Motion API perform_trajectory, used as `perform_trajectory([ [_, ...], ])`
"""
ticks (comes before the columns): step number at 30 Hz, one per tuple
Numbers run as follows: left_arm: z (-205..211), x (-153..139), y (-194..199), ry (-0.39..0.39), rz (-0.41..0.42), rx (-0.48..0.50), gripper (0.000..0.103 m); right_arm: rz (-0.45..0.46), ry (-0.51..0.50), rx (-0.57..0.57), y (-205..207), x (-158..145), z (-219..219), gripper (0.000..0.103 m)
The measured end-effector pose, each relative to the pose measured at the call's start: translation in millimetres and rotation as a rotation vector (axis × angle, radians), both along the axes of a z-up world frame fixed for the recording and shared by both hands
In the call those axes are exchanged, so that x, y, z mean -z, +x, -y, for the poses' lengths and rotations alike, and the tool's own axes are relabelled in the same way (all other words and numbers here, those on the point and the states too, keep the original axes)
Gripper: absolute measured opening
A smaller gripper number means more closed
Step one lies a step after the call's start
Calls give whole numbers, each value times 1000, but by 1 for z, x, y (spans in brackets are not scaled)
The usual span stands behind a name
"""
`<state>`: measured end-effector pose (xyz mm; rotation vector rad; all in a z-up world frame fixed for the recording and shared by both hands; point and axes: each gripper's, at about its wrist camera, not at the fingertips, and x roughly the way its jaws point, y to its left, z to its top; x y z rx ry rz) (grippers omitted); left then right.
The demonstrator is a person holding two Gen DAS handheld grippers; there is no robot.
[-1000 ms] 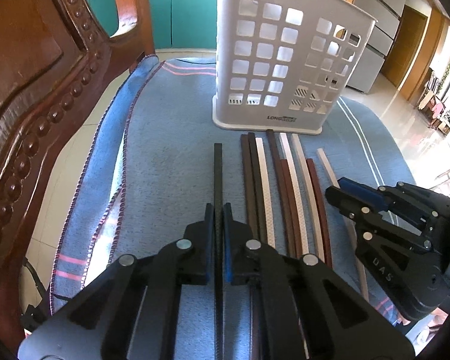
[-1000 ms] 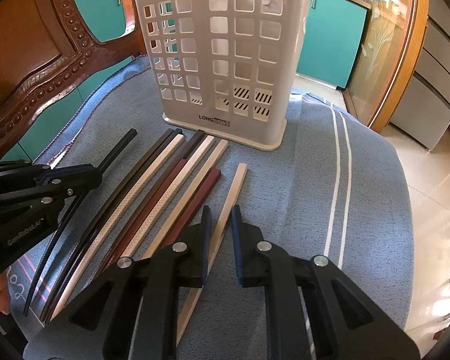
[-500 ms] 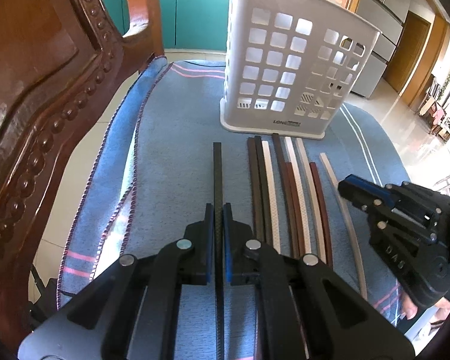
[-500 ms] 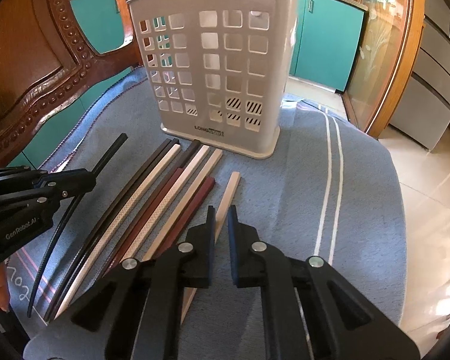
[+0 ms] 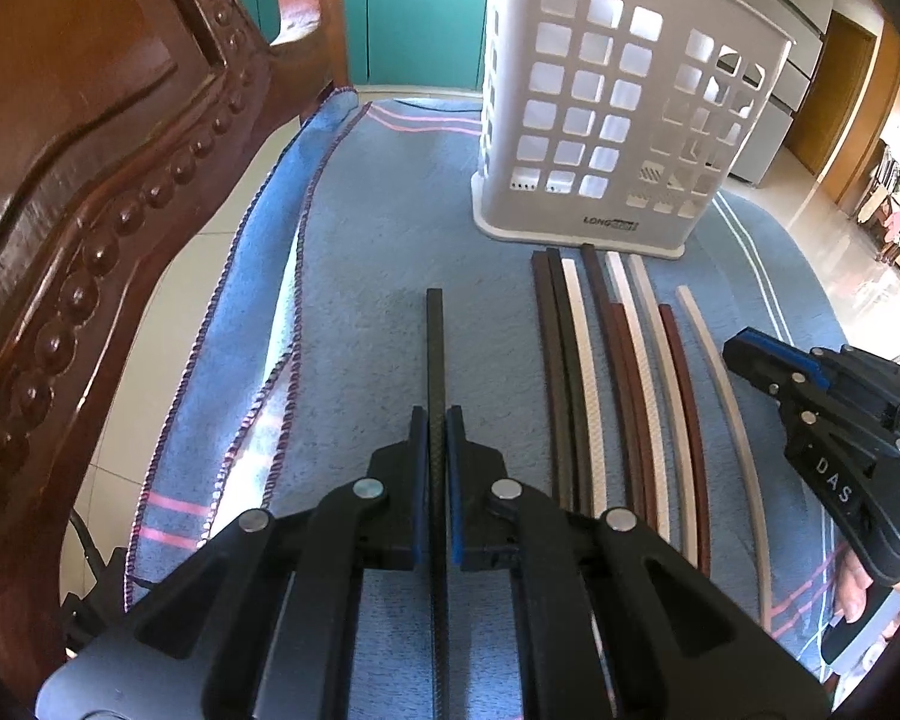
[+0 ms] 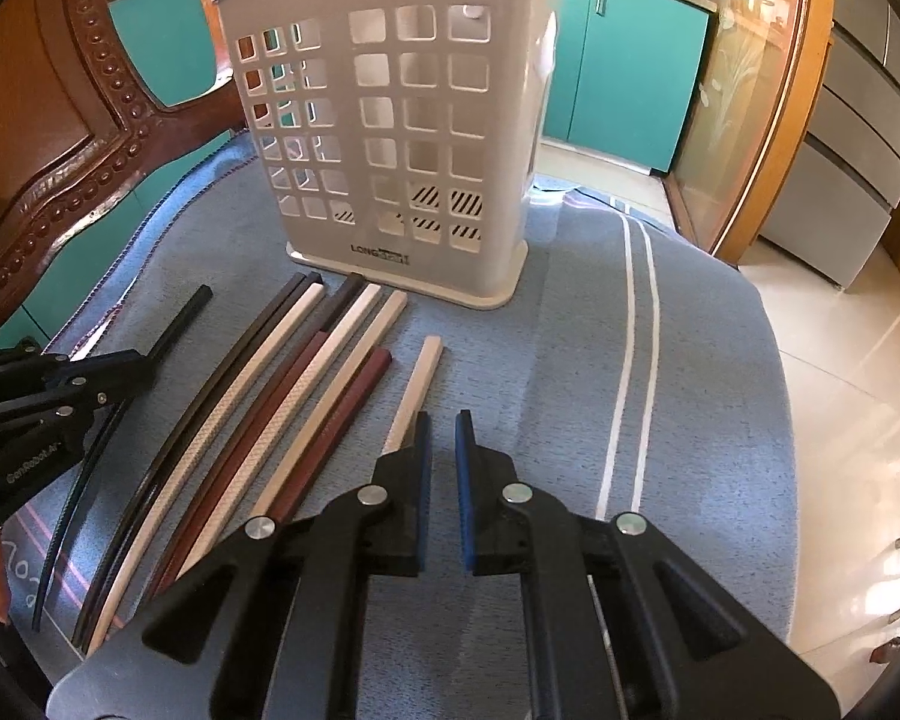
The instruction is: Organize utensils
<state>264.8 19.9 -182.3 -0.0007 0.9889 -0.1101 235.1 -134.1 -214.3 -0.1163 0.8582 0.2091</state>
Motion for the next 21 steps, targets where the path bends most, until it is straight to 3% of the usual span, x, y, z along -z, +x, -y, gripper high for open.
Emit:
perform_trajectory([
  [11,7,1,-2,-28,-4,29,7,3,-14,-76,-11,2,-19,8],
  [17,3,-7,-5,-161,-27,64,7,-15,53,-76,-11,-2,-9,5],
  [21,-4,-9,-5,-207,-34,60,7,-21,77,-49,-9,-5,2,4],
])
